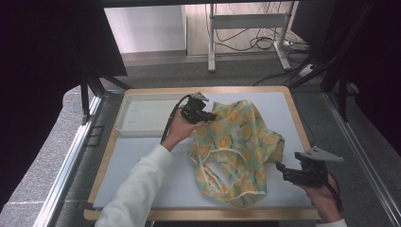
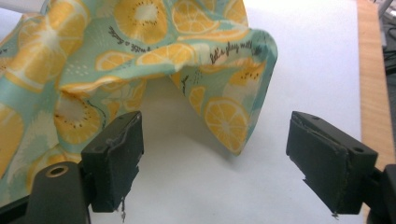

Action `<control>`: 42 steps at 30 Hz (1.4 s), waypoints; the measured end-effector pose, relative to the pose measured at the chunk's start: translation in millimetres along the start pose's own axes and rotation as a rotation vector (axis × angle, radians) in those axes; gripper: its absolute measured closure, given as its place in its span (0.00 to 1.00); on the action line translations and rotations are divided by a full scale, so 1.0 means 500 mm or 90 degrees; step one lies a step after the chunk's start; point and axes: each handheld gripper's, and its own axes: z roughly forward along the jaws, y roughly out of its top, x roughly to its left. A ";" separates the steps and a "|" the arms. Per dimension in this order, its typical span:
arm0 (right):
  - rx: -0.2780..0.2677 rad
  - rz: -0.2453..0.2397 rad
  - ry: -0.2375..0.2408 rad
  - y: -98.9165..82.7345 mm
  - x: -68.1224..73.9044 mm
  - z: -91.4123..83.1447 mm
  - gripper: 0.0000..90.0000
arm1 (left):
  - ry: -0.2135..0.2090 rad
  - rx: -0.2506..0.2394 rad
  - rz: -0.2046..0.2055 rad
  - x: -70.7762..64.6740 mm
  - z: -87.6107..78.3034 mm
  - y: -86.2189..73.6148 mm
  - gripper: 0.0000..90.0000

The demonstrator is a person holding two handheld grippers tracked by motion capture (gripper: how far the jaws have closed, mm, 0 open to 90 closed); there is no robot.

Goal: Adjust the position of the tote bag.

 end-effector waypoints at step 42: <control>0.123 -0.004 0.020 0.045 -0.051 0.170 0.98 | -0.007 -0.002 -0.011 0.004 -0.010 -0.010 0.98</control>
